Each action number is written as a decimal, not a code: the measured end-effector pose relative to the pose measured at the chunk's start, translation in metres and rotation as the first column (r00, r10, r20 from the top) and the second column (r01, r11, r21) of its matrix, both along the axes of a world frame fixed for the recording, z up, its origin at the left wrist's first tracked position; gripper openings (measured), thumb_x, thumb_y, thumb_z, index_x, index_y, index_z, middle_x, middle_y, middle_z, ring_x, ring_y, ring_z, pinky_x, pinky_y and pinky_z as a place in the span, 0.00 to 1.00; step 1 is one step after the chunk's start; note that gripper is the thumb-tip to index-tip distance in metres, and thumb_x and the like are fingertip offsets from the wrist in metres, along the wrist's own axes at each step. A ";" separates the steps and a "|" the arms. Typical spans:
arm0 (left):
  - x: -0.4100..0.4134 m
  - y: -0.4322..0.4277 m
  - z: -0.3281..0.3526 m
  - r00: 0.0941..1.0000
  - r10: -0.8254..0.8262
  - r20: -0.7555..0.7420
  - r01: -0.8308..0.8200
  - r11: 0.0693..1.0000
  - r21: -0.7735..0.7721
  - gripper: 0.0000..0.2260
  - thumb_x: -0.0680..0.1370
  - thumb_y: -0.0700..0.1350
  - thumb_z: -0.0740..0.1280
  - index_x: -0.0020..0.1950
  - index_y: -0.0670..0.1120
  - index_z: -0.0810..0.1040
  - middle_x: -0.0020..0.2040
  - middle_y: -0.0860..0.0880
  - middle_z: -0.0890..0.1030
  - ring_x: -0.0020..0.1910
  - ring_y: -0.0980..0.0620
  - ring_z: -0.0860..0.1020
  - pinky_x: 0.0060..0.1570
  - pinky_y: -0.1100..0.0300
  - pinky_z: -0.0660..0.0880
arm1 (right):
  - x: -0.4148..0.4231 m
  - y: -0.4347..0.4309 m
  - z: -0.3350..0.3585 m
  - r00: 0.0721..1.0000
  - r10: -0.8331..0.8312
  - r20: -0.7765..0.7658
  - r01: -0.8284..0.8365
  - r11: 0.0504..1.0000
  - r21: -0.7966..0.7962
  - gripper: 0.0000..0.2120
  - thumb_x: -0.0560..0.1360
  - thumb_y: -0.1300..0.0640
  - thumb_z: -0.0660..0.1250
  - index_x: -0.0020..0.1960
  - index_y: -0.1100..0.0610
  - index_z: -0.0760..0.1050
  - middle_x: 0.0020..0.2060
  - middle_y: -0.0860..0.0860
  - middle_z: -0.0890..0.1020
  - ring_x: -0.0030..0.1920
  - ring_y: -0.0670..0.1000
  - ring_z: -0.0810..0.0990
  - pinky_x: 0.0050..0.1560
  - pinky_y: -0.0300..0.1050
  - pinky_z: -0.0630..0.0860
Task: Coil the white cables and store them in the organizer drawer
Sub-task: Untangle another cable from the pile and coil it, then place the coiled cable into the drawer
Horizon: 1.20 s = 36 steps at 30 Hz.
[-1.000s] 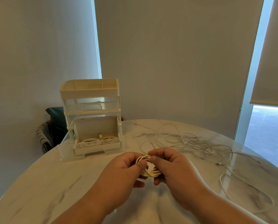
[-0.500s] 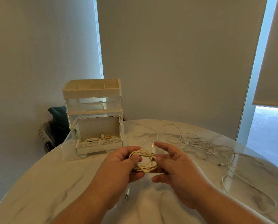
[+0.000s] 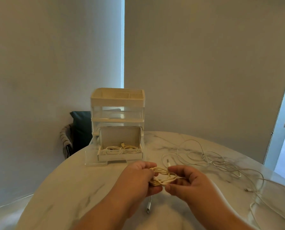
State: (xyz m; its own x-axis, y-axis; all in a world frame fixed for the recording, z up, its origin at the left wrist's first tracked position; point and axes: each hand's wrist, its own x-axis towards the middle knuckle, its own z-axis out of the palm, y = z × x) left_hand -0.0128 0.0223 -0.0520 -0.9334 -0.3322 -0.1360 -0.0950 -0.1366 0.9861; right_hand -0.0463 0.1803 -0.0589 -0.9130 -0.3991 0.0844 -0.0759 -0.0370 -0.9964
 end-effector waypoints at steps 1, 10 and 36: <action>0.000 -0.001 0.000 1.000 0.005 0.000 -0.005 1.000 -0.017 0.09 0.81 0.36 0.62 0.53 0.45 0.81 0.48 0.42 0.85 0.42 0.48 0.85 0.36 0.58 0.80 | 0.000 -0.003 0.002 1.000 -0.005 -0.023 0.006 1.000 0.021 0.19 0.67 0.77 0.73 0.54 0.62 0.78 0.35 0.57 0.86 0.35 0.48 0.85 0.38 0.35 0.80; 0.006 -0.032 0.022 0.994 0.099 0.046 -0.079 0.940 -0.333 0.10 0.79 0.42 0.62 0.47 0.53 0.81 0.46 0.47 0.83 0.46 0.48 0.80 0.50 0.51 0.81 | -0.021 -0.048 0.029 0.967 0.005 -0.255 0.070 0.956 0.284 0.14 0.70 0.62 0.77 0.53 0.51 0.81 0.39 0.50 0.87 0.39 0.49 0.85 0.49 0.46 0.82; -0.085 -0.167 0.044 0.946 0.252 0.203 0.119 0.311 -0.943 0.16 0.77 0.45 0.71 0.64 0.48 0.75 0.55 0.47 0.79 0.53 0.48 0.78 0.60 0.52 0.77 | -0.125 -0.206 0.055 0.880 0.311 -0.359 0.059 0.679 0.732 0.07 0.75 0.57 0.73 0.52 0.57 0.81 0.49 0.56 0.84 0.45 0.49 0.80 0.51 0.47 0.79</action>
